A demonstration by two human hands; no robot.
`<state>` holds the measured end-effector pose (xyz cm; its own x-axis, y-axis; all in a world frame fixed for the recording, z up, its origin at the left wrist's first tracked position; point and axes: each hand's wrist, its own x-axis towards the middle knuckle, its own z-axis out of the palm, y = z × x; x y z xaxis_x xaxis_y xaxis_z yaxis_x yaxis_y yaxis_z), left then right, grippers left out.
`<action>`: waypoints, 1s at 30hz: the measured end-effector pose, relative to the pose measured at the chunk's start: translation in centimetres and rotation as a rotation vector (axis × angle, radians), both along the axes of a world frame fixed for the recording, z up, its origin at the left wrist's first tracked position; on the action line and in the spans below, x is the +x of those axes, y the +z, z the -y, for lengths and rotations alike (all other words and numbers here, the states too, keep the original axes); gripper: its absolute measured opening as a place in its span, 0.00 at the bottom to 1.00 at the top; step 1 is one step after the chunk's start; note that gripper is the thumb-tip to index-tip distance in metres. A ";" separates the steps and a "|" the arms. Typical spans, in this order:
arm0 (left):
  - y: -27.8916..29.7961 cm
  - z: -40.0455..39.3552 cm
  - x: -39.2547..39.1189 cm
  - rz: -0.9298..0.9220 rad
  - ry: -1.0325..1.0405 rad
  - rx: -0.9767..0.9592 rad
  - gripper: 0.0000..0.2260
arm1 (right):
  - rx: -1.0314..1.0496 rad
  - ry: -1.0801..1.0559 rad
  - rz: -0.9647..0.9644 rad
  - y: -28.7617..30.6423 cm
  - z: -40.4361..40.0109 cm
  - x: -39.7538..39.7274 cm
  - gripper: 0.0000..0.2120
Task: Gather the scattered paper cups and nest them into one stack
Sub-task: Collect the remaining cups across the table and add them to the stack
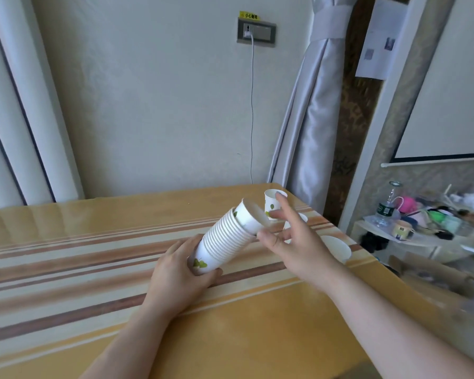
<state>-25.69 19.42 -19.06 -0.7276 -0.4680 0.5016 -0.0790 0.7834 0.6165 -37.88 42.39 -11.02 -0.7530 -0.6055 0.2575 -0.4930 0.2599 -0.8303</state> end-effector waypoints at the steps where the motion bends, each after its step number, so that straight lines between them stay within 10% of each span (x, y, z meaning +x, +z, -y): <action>1: 0.1 0.0 -0.1 0.002 -0.001 -0.012 0.31 | -0.022 -0.084 -0.084 0.5 -1.1 -0.4 0.37; 4: 0.3 0.0 -0.3 0.023 -0.021 -0.041 0.28 | 0.028 -0.380 -0.268 0.9 -4.8 -2.4 0.28; 10: 0.1 -1.5 -1.1 0.119 -0.108 0.083 0.22 | 0.327 -0.478 -0.033 -2.8 -8.0 -3.7 0.41; 16: -0.4 -2.0 -0.8 0.193 -0.223 0.146 0.24 | 0.122 -0.542 0.082 -6.1 -8.4 -3.8 0.34; 23: -0.8 -1.8 -0.9 0.163 -0.247 0.111 0.26 | -0.676 -0.254 0.586 -0.4 -4.4 -2.4 0.13; 30: -0.7 -1.5 -0.5 0.113 -0.246 0.071 0.28 | -0.591 -0.072 0.436 2.3 0.4 -0.8 0.17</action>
<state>-26.19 20.92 -19.72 -0.8732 -0.3013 0.3830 0.0368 0.7429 0.6684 -38.63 42.02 -8.67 -0.8942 -0.4036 0.1937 -0.0846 -0.2724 -0.9584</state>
